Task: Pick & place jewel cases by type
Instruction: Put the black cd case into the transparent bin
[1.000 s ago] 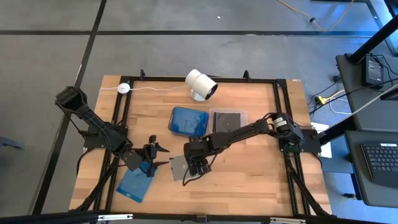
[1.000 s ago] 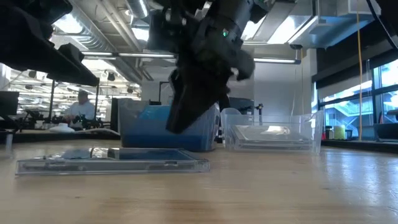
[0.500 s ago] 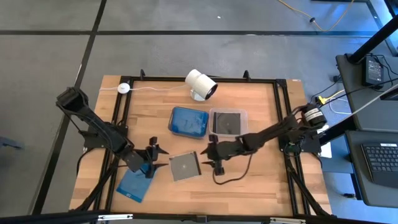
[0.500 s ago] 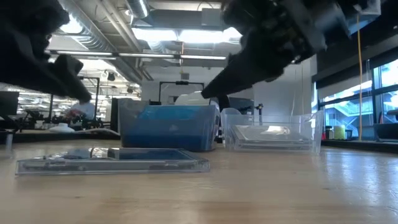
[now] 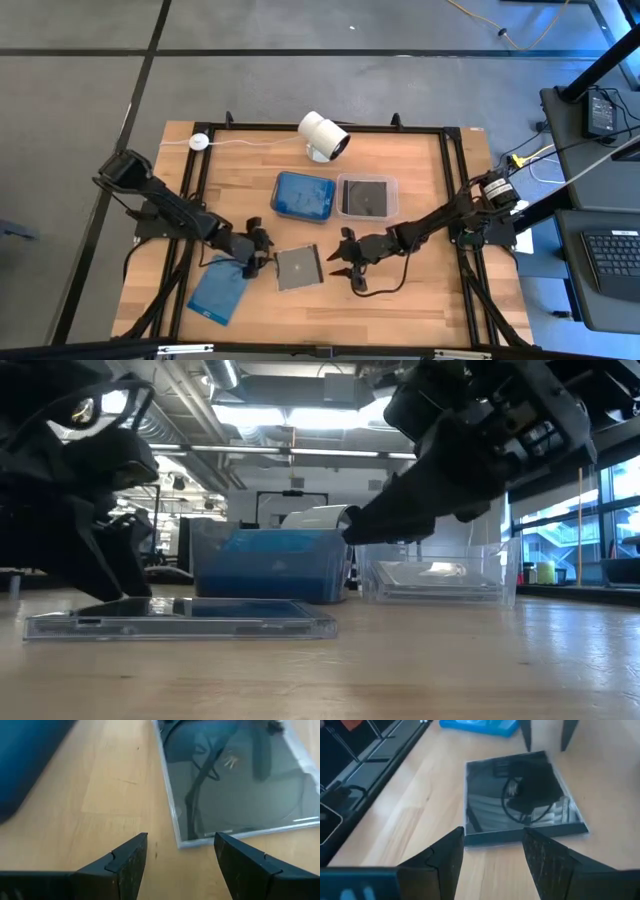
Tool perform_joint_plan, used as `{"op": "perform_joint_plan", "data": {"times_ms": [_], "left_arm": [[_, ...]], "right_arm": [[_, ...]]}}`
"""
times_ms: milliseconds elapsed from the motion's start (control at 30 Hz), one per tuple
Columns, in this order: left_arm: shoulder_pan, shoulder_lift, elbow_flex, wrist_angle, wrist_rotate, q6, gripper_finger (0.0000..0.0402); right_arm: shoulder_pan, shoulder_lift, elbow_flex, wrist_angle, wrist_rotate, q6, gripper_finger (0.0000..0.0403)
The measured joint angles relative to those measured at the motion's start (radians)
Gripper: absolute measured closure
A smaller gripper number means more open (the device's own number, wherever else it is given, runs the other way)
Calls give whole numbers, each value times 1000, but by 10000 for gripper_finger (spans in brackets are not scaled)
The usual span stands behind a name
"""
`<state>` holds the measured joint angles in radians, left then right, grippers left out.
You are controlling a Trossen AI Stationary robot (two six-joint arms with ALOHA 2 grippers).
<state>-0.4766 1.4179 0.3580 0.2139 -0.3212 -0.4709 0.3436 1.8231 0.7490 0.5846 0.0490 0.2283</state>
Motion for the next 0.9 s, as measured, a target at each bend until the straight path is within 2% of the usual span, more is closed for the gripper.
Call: {"op": "perform_joint_plan", "data": {"times_ms": [133, 267, 433, 500, 633, 767, 900], "left_arm": [[27, 13, 1, 2, 44, 59, 178], [28, 25, 1, 6, 46, 126, 183], [26, 28, 1, 9, 46, 136, 189], [26, 28, 1, 14, 54, 158, 190], [37, 29, 1, 27, 76, 189, 195], [37, 31, 0, 39, 84, 201, 200], [40, 32, 0, 57, 136, 229, 205]], "right_arm": [[6, 36, 0, -3, -1, 7, 198], [5, 60, 0, 14, 1, 33, 198], [0, 62, 1, 49, 2, 109, 198], [0, 62, 1, 48, 6, 82, 198], [13, 65, 1, 28, 143, 82, 198], [39, 66, 41, -94, 221, 74, 198], [65, 66, 146, -351, 284, 45, 198]]}}
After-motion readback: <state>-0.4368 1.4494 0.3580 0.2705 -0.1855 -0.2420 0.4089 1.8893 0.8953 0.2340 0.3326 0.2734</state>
